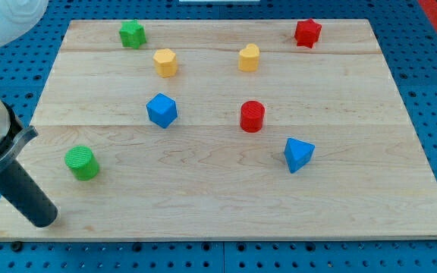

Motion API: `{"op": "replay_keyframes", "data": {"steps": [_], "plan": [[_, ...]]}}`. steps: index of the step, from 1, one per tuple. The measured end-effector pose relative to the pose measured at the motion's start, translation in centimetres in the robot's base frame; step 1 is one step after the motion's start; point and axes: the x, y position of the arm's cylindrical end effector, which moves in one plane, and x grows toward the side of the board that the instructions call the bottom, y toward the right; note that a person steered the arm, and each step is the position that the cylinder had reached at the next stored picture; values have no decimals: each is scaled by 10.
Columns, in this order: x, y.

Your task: Place the arm diagonally bottom right to the green circle

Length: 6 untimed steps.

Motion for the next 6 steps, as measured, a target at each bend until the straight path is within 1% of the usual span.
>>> {"op": "replay_keyframes", "data": {"steps": [1, 2, 4, 5, 6], "plan": [[-22, 85], [-29, 142], [-33, 148], [-24, 155], [-24, 155]]}}
